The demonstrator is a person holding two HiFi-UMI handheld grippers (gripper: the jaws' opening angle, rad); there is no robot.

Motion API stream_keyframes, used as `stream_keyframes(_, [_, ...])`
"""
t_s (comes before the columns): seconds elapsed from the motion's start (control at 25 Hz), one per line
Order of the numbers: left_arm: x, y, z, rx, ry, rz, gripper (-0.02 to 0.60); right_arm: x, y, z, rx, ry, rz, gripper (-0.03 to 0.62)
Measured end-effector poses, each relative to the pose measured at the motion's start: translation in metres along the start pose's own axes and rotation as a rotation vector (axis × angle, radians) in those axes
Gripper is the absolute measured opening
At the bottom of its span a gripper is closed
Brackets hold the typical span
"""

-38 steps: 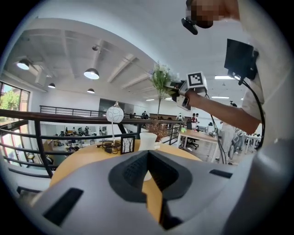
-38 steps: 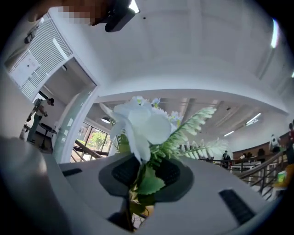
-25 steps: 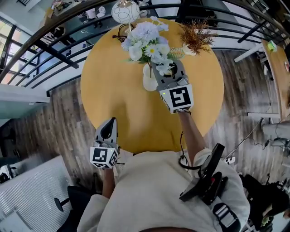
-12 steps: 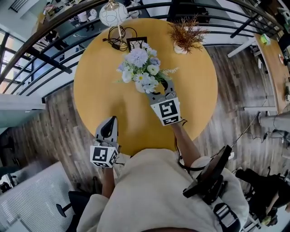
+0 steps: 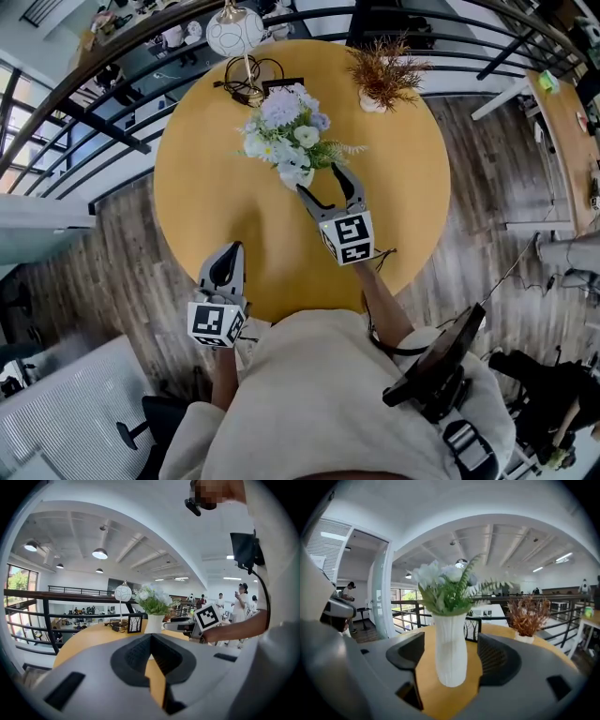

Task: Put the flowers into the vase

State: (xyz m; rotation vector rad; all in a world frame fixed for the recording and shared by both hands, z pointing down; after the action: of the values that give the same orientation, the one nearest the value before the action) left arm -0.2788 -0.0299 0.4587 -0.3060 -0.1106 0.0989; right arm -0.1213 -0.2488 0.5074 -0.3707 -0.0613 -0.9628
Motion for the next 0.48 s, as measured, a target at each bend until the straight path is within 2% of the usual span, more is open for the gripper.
stream_keyframes(0.12, [0.000,0.000,-0.001,0.001,-0.003,0.002,0.006,0.003,0.003,0.019,-0.051,-0.045,0.003,0.359])
stream_keyframes(0.28, [0.004,-0.003,-0.005,0.007,-0.014,0.013,0.006,0.010,0.015,0.025,-0.044,-0.065,0.042,0.188])
stream_keyframes(0.36, [0.010,-0.005,-0.007,0.008,-0.020,0.022,0.006,0.012,0.024,0.025,-0.041,-0.058,0.056,0.024])
stream_keyframes(0.48, [0.024,-0.006,-0.012,0.015,-0.031,0.037,0.006,0.012,0.039,0.026,-0.045,-0.060,0.022,0.008])
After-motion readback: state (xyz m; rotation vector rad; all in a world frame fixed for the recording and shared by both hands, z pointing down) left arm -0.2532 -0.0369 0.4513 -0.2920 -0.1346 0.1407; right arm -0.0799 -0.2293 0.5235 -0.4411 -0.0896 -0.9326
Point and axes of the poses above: the fingertips, and each gripper's own axes: y backward along the fingers, x to its right, z out of its underside, the point moved 8 cm from there along y, backward along the fingers, and after that the axes turned 10 degrees about -y, right-handed, at the moved point
